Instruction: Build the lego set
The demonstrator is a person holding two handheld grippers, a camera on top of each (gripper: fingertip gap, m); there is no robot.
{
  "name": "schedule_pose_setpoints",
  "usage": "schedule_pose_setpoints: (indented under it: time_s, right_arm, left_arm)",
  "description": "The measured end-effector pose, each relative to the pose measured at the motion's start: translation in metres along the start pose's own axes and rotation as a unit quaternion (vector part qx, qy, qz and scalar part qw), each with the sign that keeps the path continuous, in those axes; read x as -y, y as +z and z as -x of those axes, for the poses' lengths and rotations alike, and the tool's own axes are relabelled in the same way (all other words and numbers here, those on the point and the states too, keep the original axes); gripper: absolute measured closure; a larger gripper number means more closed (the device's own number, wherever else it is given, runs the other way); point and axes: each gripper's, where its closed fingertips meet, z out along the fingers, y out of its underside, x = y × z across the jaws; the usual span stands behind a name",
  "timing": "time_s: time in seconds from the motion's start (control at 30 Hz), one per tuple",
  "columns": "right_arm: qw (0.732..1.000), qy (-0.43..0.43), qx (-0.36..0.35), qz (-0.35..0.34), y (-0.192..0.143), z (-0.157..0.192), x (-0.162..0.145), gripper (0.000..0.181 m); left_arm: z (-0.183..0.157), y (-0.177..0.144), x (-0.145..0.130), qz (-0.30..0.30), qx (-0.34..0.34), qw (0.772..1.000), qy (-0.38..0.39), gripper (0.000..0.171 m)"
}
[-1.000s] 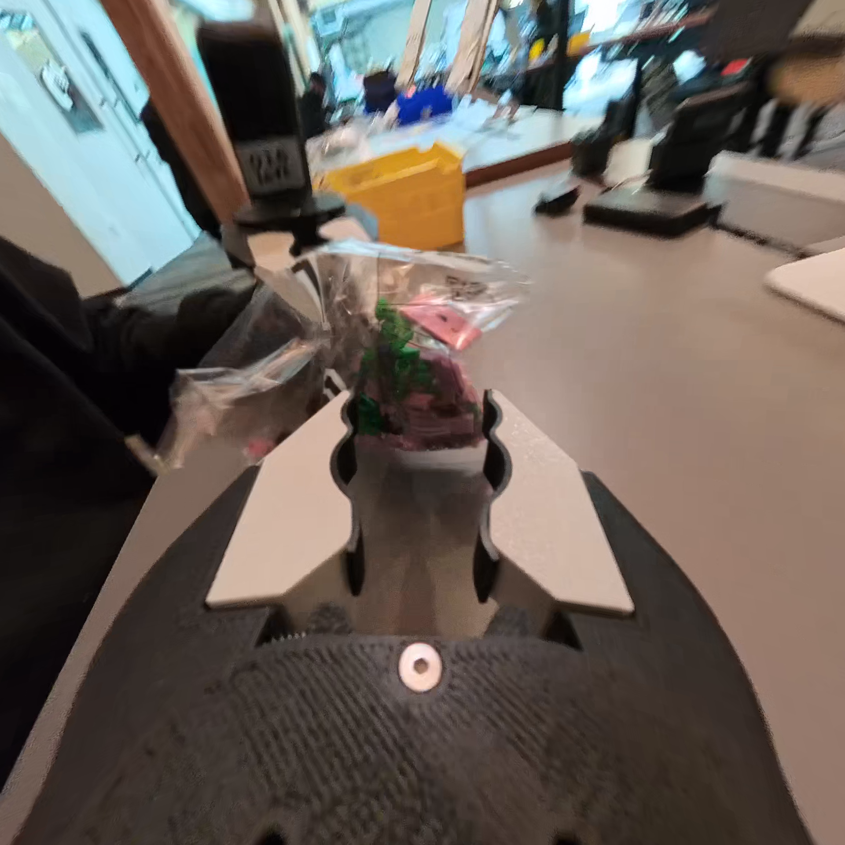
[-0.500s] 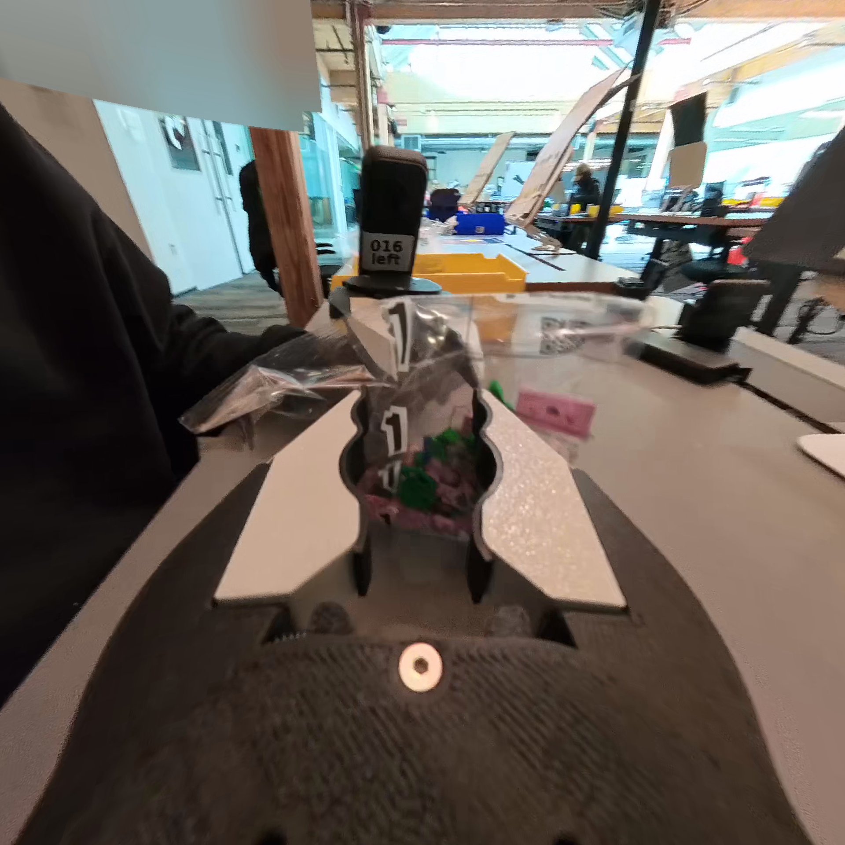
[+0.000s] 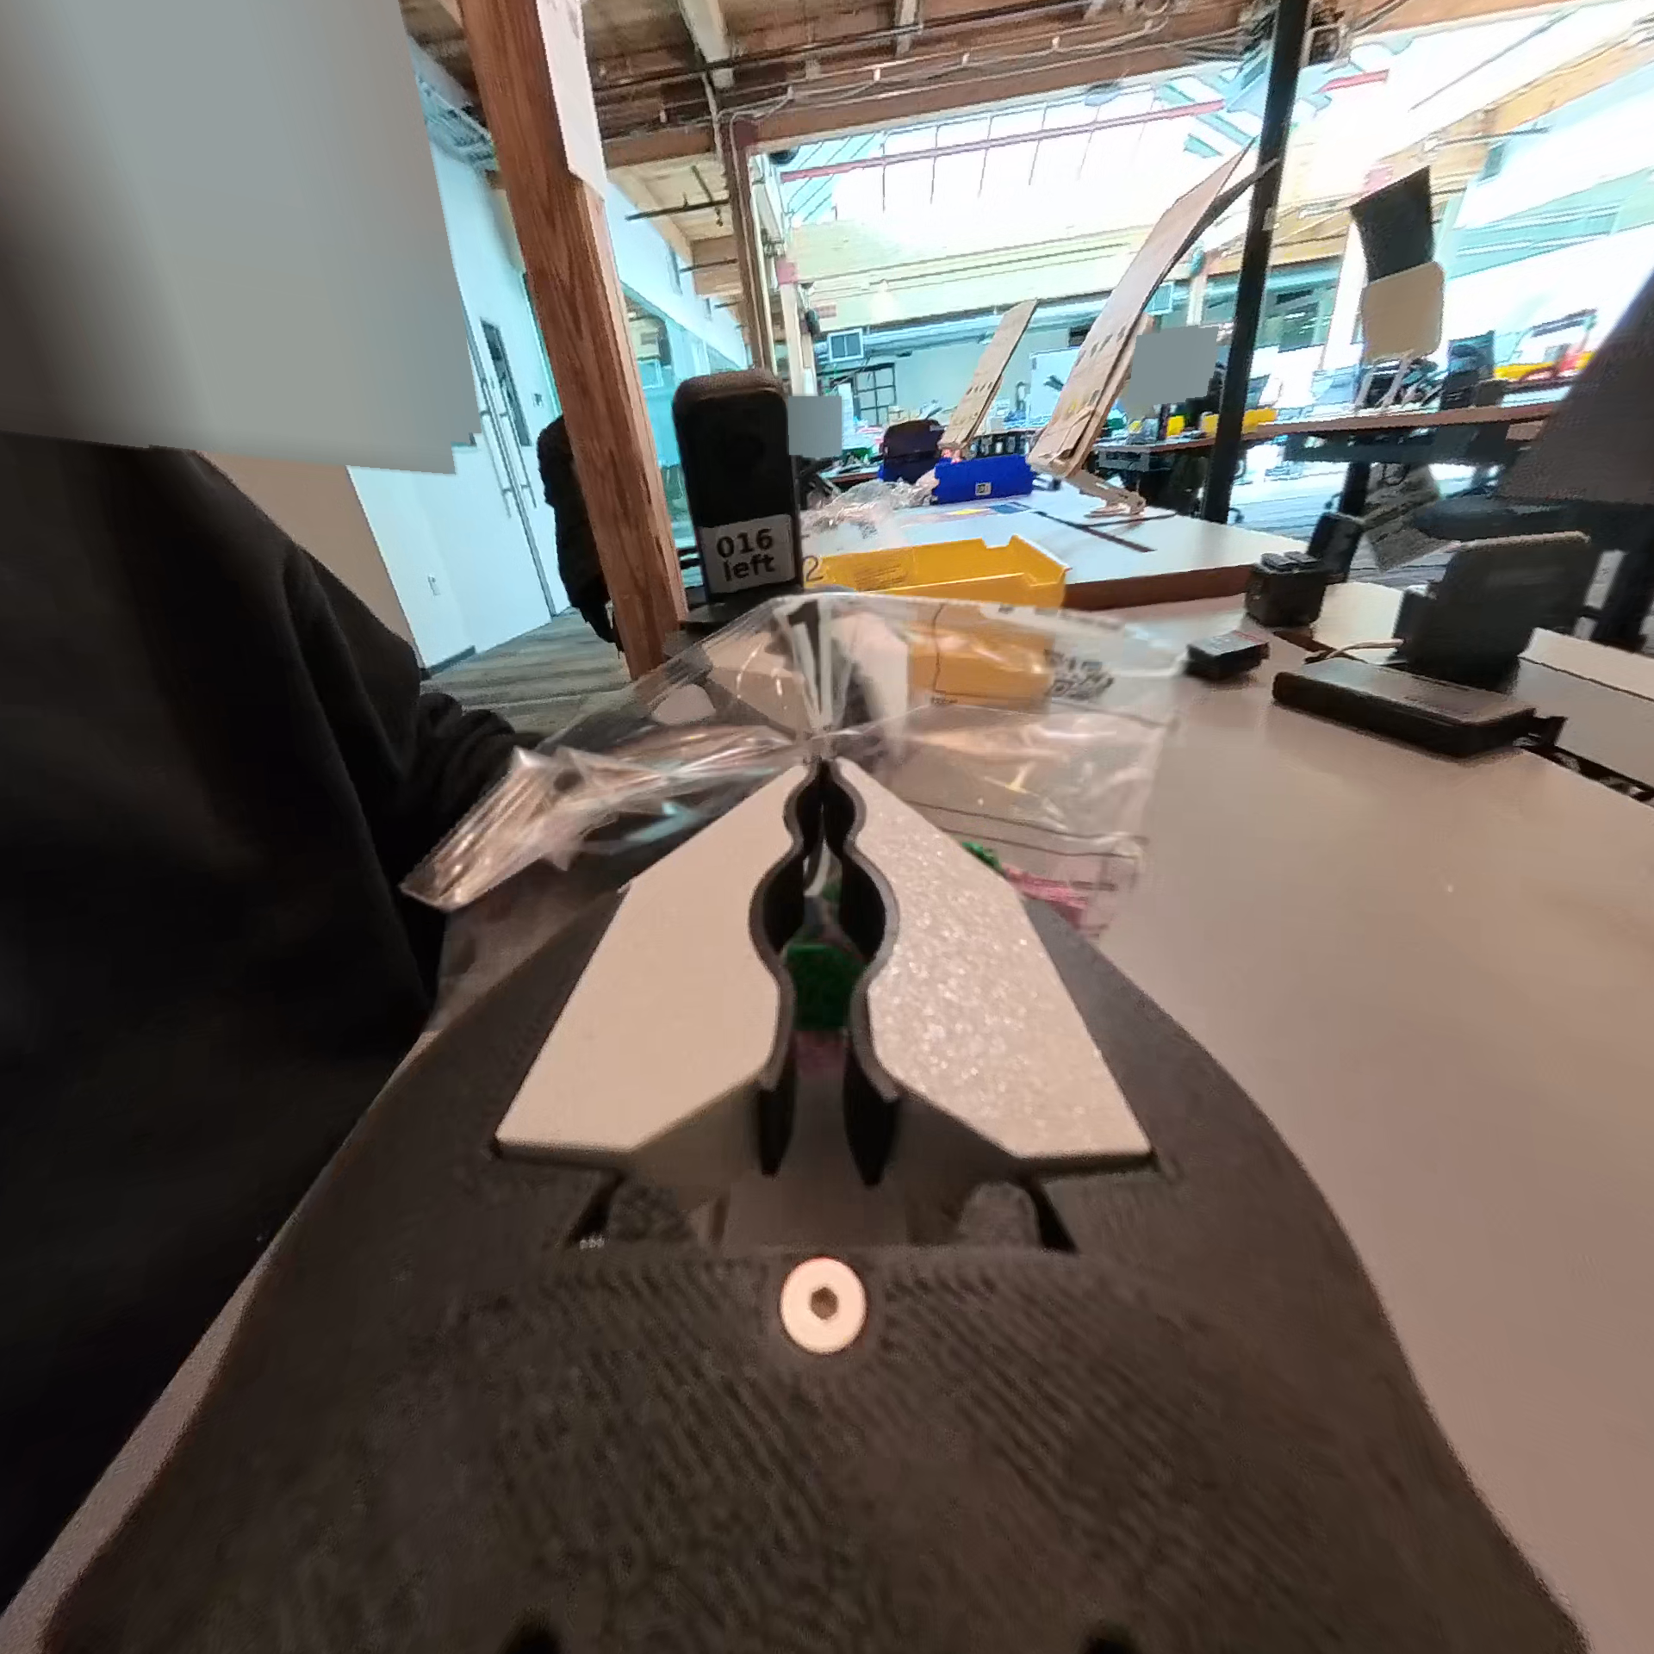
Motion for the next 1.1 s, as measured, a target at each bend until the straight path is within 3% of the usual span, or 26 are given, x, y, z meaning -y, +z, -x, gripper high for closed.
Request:
schedule_pose_setpoints:
  time_s: [0.13, 0.43, 0.53, 0.7, 0.87, 1.0, 1.1]
  right_arm:
    - [1.0, -0.006, -0.008, -0.008, -0.004, -0.004, 0.002, 0.181]
    - [0.998, -0.018, -0.034, -0.047, -0.011, -0.01, 0.009, 0.181]
    - [0.996, -0.026, -0.05, -0.069, -0.012, -0.011, 0.013, 0.159]
    - [0.996, 0.035, 0.015, -0.077, -0.008, 0.003, 0.012, 0.151]
    - [0.98, 0.127, 0.089, -0.128, -0.019, 0.011, 0.029, 0.145]
    - [0.987, 0.115, 0.094, -0.054, -0.006, 0.02, 0.009, 0.132]
    - [0.986, 0.116, 0.109, -0.05, 0.001, 0.029, 0.007, 0.138]
  left_arm:
    - [-0.001, -0.001, 0.001, 0.001, -0.006, 1.0, 0.0, 0.171]
    - [-0.007, -0.001, 0.0, 0.006, -0.027, 1.0, -0.006, 0.171]
    - [-0.012, -0.002, 0.003, -0.001, -0.047, 0.999, -0.014, 0.171]
    - [-0.022, -0.004, 0.004, 0.01, -0.073, 0.997, -0.006, 0.171]
    - [-0.026, -0.001, -0.005, 0.038, -0.08, 0.996, 0.004, 0.171]
    - [-0.029, 0.002, -0.011, 0.053, -0.084, 0.995, 0.012, 0.171]
    - [-0.03, 0.002, -0.013, 0.057, -0.089, 0.994, 0.012, 0.171]
